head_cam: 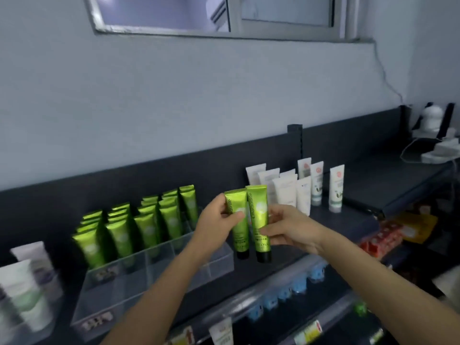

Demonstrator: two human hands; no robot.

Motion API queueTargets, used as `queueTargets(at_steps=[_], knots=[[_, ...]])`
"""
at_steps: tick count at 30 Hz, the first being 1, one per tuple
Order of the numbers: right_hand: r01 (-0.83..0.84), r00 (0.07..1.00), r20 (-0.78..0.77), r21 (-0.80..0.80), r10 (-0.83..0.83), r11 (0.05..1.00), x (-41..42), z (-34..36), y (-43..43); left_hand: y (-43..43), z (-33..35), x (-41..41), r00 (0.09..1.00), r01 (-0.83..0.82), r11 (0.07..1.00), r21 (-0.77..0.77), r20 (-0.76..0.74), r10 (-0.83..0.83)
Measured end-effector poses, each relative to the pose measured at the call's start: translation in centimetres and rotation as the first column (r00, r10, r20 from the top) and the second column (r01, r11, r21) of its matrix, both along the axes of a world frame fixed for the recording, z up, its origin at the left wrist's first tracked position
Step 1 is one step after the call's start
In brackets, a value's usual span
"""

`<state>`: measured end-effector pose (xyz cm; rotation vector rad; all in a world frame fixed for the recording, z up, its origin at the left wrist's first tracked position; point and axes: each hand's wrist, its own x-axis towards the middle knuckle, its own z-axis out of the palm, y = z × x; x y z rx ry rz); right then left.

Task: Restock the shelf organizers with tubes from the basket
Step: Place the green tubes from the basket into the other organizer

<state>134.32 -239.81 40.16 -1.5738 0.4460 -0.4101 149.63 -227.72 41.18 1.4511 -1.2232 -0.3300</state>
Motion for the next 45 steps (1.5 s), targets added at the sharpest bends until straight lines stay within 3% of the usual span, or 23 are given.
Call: queueTargets(at_steps=[4,8,13,19,23,29,33,36,45], knots=[[0.060,0.998,0.037,-0.148,-0.055,0.987,5.9,2.1,0.8,1.7,2.7,5.4,0.978,-0.173,0.984,-0.033,0.109,0.176],[0.179,0.979,0.137,-0.251,-0.148,0.951,12.2,3.0,1.1,2.3,4.2,10.3,0.889,-0.355,0.931,-0.082,0.279,0.363],[0.223,0.972,0.158,-0.401,-0.173,0.888,17.7,3.0,0.6,1.1,5.3,14.1,0.791,-0.424,0.905,-0.026,0.476,0.384],[0.221,0.975,0.084,-0.374,-0.204,0.901,20.7,0.3,-1.9,-0.2,5.0,16.6,0.754,-0.432,0.900,0.054,0.569,0.328],[0.167,0.986,0.042,-0.327,-0.163,0.930,22.1,-1.2,-2.9,-0.5,4.0,17.6,0.754,-0.442,0.890,0.111,0.584,0.301],[0.096,0.990,-0.055,-0.397,-0.128,0.913,23.9,-2.1,-3.7,-0.8,3.7,18.2,0.751,-0.435,0.895,0.103,0.590,0.297],[0.088,0.979,-0.104,-0.559,-0.175,0.825,24.9,-2.8,-3.6,-0.8,4.0,18.0,0.757,-0.424,0.902,0.085,0.580,0.302],[0.087,0.976,-0.111,-0.581,-0.185,0.809,25.1,-3.3,-3.1,-0.9,3.9,17.8,0.762,-0.422,0.902,0.097,0.577,0.295],[0.268,0.944,-0.031,-0.514,-0.329,0.815,21.7,-2.4,-3.5,-2.9,3.0,17.0,0.760,-0.440,0.889,0.127,0.580,0.294]])
